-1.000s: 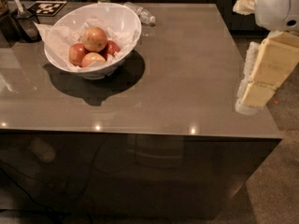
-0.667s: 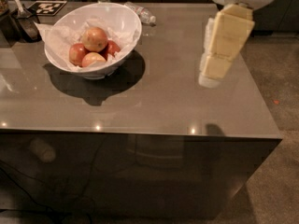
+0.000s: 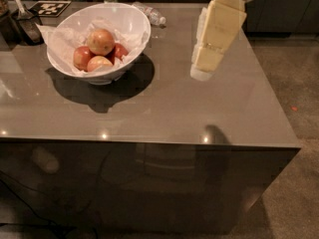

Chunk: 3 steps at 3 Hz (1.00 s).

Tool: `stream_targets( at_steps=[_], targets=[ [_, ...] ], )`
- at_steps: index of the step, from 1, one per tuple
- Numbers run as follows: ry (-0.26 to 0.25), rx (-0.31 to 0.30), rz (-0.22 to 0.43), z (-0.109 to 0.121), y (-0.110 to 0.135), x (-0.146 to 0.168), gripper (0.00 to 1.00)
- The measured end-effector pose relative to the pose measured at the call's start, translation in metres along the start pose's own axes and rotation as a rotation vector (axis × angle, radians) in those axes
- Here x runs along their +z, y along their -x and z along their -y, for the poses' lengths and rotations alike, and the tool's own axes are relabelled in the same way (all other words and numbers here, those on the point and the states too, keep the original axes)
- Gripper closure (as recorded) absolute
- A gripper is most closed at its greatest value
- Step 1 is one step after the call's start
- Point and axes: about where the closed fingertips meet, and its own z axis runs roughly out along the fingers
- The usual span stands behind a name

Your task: Pick apple from white bowl

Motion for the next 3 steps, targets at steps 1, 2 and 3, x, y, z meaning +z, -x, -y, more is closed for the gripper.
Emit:
stream_targets(
  at_steps=[1, 2, 3],
  targets=[
    [0.043, 0.022, 0.020, 0.033, 0.024, 0.024, 0.00],
    [0.061, 0.013, 0.039, 0.067, 0.061, 0.049, 0.00],
    [0.032, 0.004, 0.076, 0.074, 0.075, 0.048, 0.00]
  ],
)
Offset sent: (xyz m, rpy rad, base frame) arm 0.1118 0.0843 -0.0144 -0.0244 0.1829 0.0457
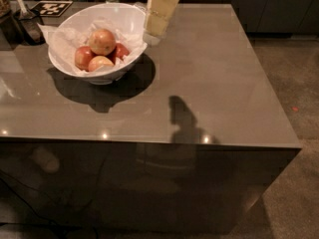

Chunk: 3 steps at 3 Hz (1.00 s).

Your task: Pick apple from white bowl

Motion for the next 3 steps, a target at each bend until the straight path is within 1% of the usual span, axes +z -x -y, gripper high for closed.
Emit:
stream_targets(
  at_steps=[1, 2, 3],
  targets=[
    [-0.004, 0.003, 0.028, 0.008, 0.013, 0.011, 0.00],
    [-0.014, 0.065, 0.029, 0.026, 0.038, 0.032, 0.00],
    [-0.023, 0.064, 0.040, 0.028, 0.042, 0.034, 0.00]
  ],
)
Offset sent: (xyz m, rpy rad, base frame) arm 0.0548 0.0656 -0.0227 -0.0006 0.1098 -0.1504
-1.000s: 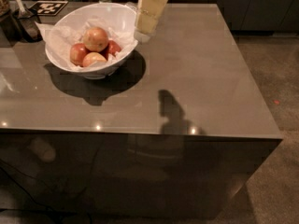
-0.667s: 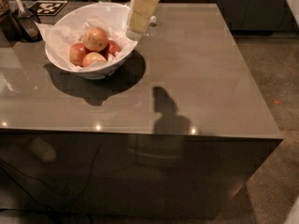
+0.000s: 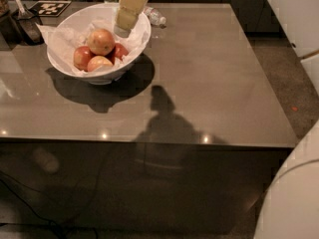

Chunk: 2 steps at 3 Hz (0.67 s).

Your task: Pick apple from white bowl

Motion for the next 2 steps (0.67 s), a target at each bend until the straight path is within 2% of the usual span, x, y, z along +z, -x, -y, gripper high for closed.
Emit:
stream_targets(
  at_steps=[1, 2],
  targets=[
    [0.003, 0.015, 0.009, 0.014, 0.016, 0.021, 0.00],
    [-0.009, 0.051, -0.002, 0.043, 0.036, 0.050, 0.00]
  ],
)
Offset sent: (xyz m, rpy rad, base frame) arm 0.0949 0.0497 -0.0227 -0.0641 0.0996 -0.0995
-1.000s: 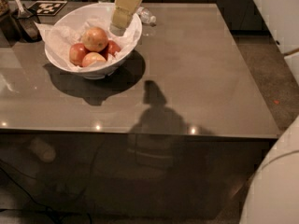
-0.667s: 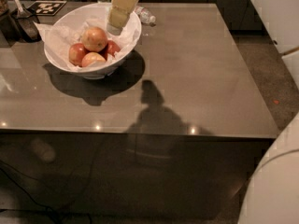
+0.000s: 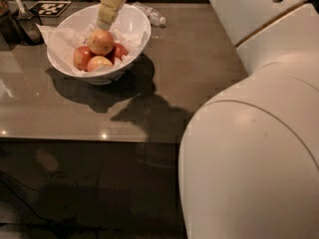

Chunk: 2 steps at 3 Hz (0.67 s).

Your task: Pick apple from white bowl

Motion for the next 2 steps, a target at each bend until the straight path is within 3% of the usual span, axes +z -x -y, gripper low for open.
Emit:
stream_targets(
  at_steps=[1, 2],
  targets=[
    [0.000, 0.000, 0.000, 0.000, 0.000, 0.000, 0.00],
    [0.054, 0.046, 0.026, -0.001, 0.008, 0.032, 0.00]
  ],
)
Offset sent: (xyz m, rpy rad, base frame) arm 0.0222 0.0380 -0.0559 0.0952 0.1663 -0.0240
